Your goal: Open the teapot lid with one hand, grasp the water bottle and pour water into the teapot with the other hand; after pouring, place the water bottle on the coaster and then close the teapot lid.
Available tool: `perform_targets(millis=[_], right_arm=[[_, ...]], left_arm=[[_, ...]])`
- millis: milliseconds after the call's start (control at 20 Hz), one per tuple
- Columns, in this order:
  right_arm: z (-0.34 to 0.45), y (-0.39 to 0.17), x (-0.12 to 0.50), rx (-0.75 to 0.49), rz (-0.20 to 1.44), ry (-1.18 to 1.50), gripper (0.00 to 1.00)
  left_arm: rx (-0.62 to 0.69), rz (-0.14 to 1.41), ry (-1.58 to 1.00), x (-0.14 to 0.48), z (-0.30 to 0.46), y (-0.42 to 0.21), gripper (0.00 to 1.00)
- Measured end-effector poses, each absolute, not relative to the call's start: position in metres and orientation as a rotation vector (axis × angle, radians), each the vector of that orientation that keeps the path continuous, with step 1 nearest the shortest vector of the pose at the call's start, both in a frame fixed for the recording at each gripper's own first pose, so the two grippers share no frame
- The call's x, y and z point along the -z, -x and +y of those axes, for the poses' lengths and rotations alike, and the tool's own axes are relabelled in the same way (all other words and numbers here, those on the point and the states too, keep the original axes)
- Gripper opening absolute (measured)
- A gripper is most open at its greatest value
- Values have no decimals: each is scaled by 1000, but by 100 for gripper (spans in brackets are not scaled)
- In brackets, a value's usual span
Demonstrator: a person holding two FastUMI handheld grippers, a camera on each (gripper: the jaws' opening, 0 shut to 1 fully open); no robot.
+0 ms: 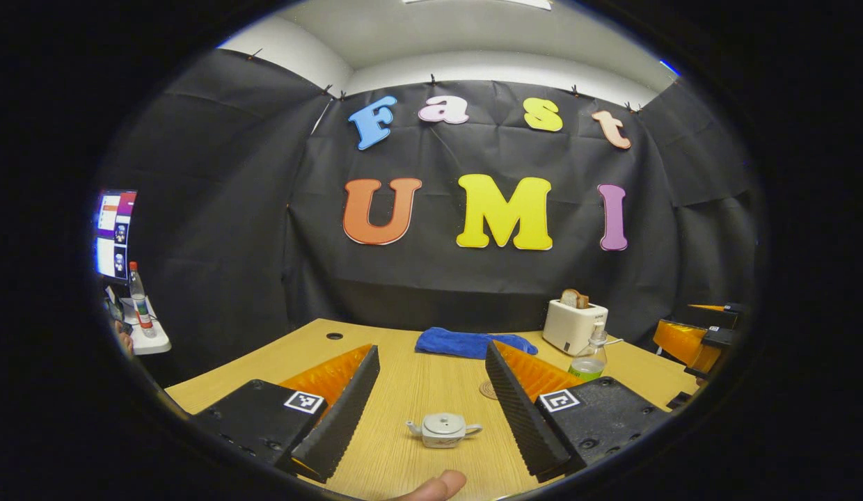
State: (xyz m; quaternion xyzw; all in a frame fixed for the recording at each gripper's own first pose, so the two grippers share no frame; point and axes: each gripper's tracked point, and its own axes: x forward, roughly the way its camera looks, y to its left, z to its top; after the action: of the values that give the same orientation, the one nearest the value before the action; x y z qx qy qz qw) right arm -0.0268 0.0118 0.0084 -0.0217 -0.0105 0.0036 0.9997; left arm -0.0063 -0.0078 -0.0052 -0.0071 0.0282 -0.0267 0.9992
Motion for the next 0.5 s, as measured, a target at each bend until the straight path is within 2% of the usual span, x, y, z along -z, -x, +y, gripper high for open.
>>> perform_targets(millis=[500], right_arm=[[11,17,11,-25,6,23,96]], left_arm=[[62,112,19,33,-10,-12,96]])
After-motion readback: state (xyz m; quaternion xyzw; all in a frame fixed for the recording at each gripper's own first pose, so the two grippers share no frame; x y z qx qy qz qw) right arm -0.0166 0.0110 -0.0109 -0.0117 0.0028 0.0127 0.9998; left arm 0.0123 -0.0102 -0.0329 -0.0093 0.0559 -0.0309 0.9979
